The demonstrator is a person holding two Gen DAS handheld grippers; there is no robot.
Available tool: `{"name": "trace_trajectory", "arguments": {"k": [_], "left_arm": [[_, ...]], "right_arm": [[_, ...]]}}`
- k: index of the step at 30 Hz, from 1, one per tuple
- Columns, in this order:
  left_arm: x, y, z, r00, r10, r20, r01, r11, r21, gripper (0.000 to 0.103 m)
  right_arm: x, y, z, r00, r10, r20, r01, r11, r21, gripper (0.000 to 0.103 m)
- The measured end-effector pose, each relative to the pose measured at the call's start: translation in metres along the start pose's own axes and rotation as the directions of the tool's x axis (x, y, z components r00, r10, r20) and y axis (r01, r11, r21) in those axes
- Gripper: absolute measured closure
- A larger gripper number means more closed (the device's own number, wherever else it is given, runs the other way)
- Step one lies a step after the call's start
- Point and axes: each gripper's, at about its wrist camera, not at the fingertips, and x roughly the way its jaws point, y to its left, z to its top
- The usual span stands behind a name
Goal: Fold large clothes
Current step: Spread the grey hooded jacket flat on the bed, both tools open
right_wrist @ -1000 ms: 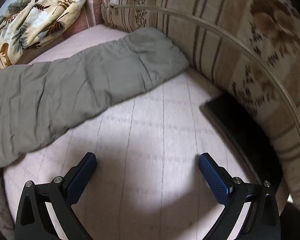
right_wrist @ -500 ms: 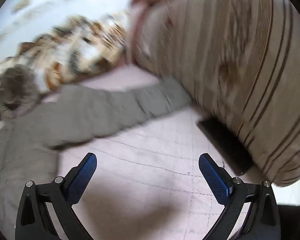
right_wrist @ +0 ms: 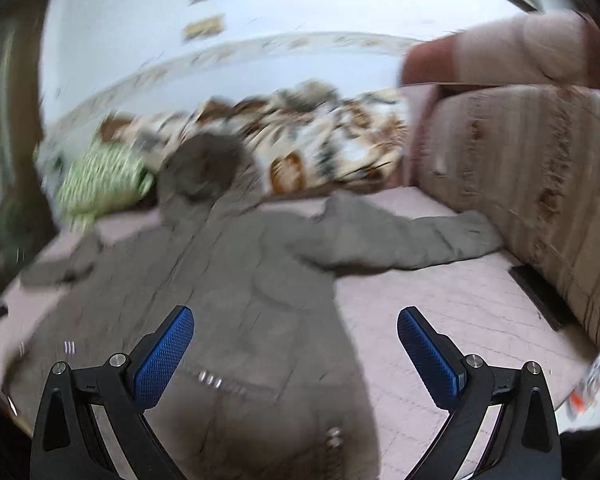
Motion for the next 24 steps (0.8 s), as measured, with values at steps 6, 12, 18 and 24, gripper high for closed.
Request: {"name": "trace_trajectory", "arguments": {"k": [6,12,18,24], "left_arm": [[-0.017,-0.051,-0.013,0.997,-0.083,-0.003,0.083,0.991,0.109,0.0],[-0.024,-0.083,-0.017,0.996,-0.083,-0.015,0.084,0.985,0.15,0.0],[-0.043,-0.096,-0.017,0.998,-0.07,0.008,0.067,0.982,0.177,0.0],[-0.058,-0.101,-0.015,0.998,-0.038,0.051,0.028,0.983,0.179,0.0]], "right_arm": [[0.005,0.022,-0.01,0.998,0.058,-0.019,-0.059,0.995,-0.079,0.0],[0.001,0.024,-0.017,0.994,0.112,-0.021,-0.113,0.99,-0.08,0.0],[-0.003,0.016,-0.018,0.993,0.117,-0.013,-0.118,0.992,-0.045,0.0],[-0.025,0.012,-0.019,0.992,0.121,0.044,-0.121,0.993,-0.007,0.0]]}}
